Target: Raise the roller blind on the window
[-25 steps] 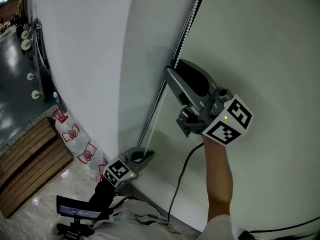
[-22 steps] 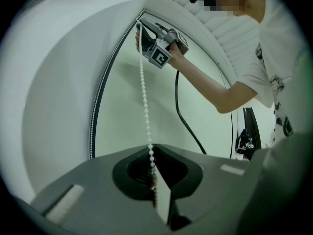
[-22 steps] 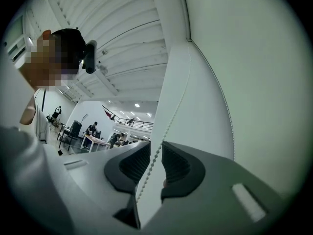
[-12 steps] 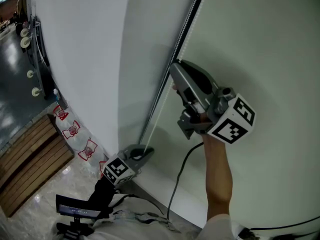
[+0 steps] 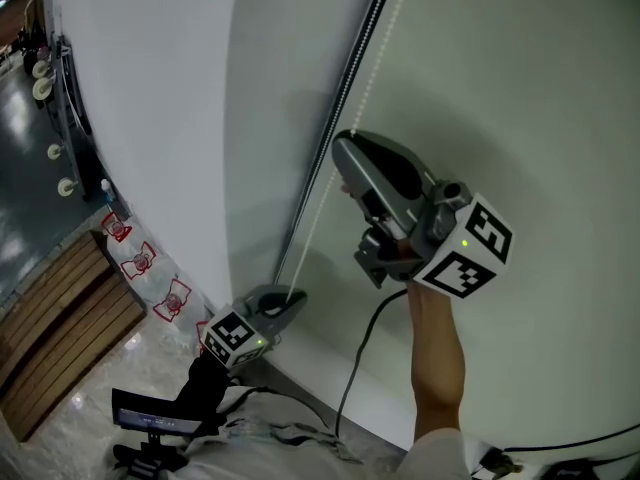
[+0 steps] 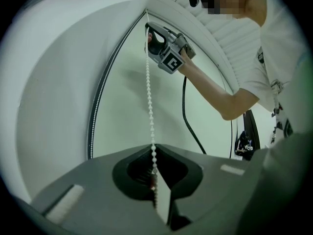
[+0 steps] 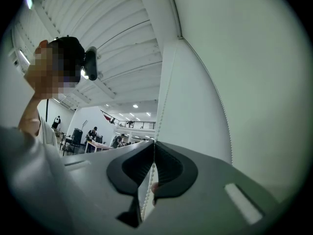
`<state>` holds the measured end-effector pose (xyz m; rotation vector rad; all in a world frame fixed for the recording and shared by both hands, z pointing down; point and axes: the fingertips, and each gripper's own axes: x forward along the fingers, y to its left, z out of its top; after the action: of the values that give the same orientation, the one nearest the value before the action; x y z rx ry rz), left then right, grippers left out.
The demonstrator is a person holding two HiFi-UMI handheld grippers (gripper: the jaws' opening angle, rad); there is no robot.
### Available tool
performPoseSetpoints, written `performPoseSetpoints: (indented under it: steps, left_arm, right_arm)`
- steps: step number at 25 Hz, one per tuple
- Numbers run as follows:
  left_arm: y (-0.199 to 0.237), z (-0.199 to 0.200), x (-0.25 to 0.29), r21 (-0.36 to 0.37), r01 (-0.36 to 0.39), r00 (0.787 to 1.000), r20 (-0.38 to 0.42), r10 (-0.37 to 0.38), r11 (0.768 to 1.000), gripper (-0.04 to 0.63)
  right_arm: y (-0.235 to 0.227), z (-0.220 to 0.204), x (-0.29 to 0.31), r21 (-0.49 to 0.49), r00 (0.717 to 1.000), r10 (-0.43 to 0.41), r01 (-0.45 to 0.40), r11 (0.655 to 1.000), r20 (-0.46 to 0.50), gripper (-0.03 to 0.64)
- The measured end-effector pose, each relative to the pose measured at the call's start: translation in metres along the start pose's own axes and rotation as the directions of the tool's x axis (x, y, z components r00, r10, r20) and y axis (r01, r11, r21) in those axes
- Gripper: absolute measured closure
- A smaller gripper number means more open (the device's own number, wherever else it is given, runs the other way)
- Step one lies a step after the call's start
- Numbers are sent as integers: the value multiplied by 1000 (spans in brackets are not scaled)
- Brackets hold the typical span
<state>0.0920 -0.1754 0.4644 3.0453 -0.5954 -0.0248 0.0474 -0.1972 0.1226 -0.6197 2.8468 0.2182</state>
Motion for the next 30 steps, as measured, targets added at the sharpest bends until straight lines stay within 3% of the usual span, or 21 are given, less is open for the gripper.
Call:
performPoseSetpoints:
  steps: [5,13,21,30]
  left_arm:
    - [-4,3,1,5,11,1000,9,-11,1000,597]
    - [0,11,3,5,7,1000,11,-7,1000,597]
    - [19,18,-10,-4,-41,998,39,42,999,597]
    - [20,20,-12,-17,-42,998,42,42,999,597]
  right_arm:
    - [7,-12,0,-18,999,2,-3,1000,-50,609]
    - [6,-57,-6,34,992,1,3,999,-125,609]
    - [17,-134,-19,88,973,-10,31,996,-230,609]
    - [30,-203,-36,172,949,-13,71,982,-314,609]
